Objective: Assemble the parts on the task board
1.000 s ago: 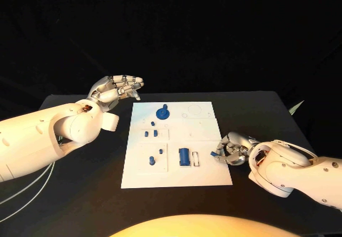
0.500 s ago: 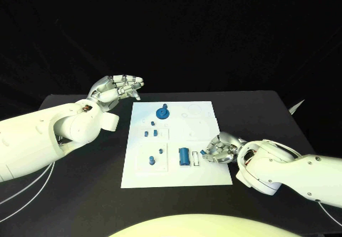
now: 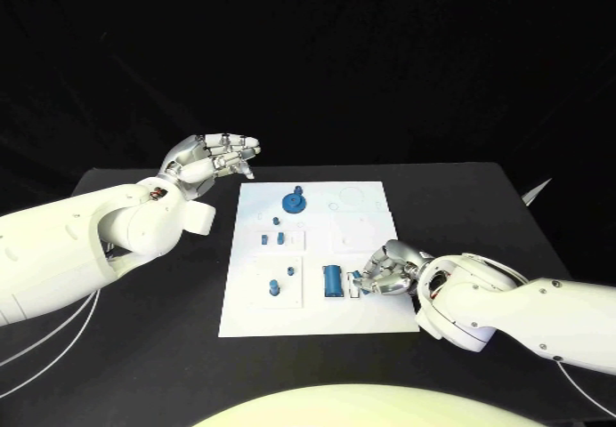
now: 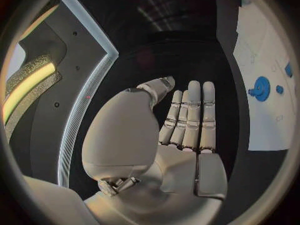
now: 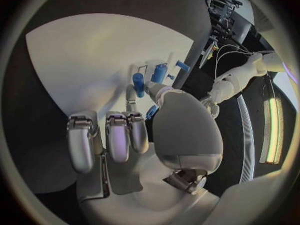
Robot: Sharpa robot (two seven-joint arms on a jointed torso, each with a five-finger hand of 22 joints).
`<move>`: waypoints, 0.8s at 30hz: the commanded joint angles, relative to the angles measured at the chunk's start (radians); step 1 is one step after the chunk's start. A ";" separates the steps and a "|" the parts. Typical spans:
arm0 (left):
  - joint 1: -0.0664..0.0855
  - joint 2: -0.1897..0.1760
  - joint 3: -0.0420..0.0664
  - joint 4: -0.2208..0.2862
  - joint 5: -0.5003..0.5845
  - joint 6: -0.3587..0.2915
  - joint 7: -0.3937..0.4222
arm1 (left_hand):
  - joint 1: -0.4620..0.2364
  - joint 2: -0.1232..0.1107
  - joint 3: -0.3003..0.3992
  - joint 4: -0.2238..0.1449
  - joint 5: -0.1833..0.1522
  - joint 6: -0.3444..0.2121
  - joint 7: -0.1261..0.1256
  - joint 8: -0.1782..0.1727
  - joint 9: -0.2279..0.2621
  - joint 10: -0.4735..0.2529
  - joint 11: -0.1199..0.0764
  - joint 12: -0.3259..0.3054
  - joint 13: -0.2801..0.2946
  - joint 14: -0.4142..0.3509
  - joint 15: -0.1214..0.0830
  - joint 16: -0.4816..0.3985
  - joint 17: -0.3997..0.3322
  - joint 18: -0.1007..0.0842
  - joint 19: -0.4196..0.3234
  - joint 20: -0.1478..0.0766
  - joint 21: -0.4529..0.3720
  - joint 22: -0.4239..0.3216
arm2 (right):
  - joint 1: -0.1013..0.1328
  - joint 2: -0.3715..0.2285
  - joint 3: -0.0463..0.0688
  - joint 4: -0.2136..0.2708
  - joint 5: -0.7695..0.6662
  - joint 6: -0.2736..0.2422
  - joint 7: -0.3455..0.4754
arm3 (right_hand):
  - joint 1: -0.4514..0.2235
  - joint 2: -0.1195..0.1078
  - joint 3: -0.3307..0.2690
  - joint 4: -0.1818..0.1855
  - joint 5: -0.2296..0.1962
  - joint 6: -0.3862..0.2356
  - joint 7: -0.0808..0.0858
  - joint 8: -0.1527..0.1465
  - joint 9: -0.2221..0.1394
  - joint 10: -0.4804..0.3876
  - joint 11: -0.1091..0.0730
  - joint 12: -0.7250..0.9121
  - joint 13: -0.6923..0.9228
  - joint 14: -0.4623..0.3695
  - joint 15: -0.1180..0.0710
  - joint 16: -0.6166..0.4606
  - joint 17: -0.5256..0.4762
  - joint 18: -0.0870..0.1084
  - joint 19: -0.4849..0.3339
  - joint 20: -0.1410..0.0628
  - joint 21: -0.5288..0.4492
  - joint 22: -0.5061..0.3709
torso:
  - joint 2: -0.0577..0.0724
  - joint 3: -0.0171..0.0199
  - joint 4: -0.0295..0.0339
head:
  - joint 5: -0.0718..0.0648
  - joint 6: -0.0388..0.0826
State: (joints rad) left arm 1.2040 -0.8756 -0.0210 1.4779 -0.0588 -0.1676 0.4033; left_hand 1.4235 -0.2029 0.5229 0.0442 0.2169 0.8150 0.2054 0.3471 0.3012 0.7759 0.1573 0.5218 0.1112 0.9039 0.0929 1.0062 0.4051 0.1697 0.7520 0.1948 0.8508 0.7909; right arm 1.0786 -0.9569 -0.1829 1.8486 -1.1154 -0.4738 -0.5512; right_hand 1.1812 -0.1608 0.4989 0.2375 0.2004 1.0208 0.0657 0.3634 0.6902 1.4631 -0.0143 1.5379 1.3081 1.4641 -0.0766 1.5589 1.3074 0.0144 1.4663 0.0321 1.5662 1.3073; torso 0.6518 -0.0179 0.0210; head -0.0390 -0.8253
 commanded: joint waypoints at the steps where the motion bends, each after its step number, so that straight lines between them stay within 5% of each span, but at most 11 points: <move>1: 0.001 0.000 0.001 0.003 0.002 0.015 0.008 | -0.003 0.003 0.001 0.006 -0.003 -0.004 0.003 0.003 -0.001 0.008 0.002 -0.004 -0.001 -0.006 -0.003 0.006 -0.001 0.013 0.004 -0.003 -0.006 -0.002 | -0.001 0.003 0.000 -0.001 0.010 0.017 0.012 | -0.015 -0.002 0.005 0.003 -0.006 0.018 -0.012 -0.002 -0.002 0.096 -0.006 0.004 0.248 0.102 -0.006 0.003 0.240 -0.014 0.105 -0.008 0.005 0.263 | -0.001 -0.0007 -0.0006 | 0.000 -0.005; 24: 0.001 0.000 0.001 0.003 0.002 0.017 0.001 | -0.002 0.004 0.000 0.007 -0.003 -0.004 0.004 0.005 -0.002 0.010 0.002 -0.007 -0.003 -0.006 -0.002 0.007 -0.002 0.013 0.007 -0.003 -0.008 -0.003 | -0.001 0.027 0.000 -0.019 0.000 0.043 0.003 | -0.079 -0.005 0.000 0.017 -0.027 0.029 -0.013 -0.002 -0.002 0.097 -0.007 0.005 0.249 0.104 -0.007 0.007 0.249 -0.014 0.105 -0.009 0.005 0.263 | 0.000 0.0000 -0.0007 | 0.010 -0.008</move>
State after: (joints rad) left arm 1.2040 -0.8768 -0.0210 1.4781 -0.0588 -0.1666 0.4008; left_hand 1.4235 -0.2029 0.5229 0.0442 0.2169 0.8150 0.2054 0.3463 0.3003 0.7795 0.1609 0.5219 0.1094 0.9039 0.0929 1.0099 0.4052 0.1697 0.7520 0.1948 0.8468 0.7895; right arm 1.0782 -0.9317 -0.1825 1.8312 -1.1057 -0.4519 -0.5519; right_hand 1.1130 -0.1683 0.4979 0.2488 0.1771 1.0443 0.0493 0.3647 0.6900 1.4632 -0.0142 1.5378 1.3078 1.4666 -0.0790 1.5589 1.3073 0.0144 1.4663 0.0322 1.5662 1.3081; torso 0.6515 -0.0179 0.0205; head -0.0292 -0.8341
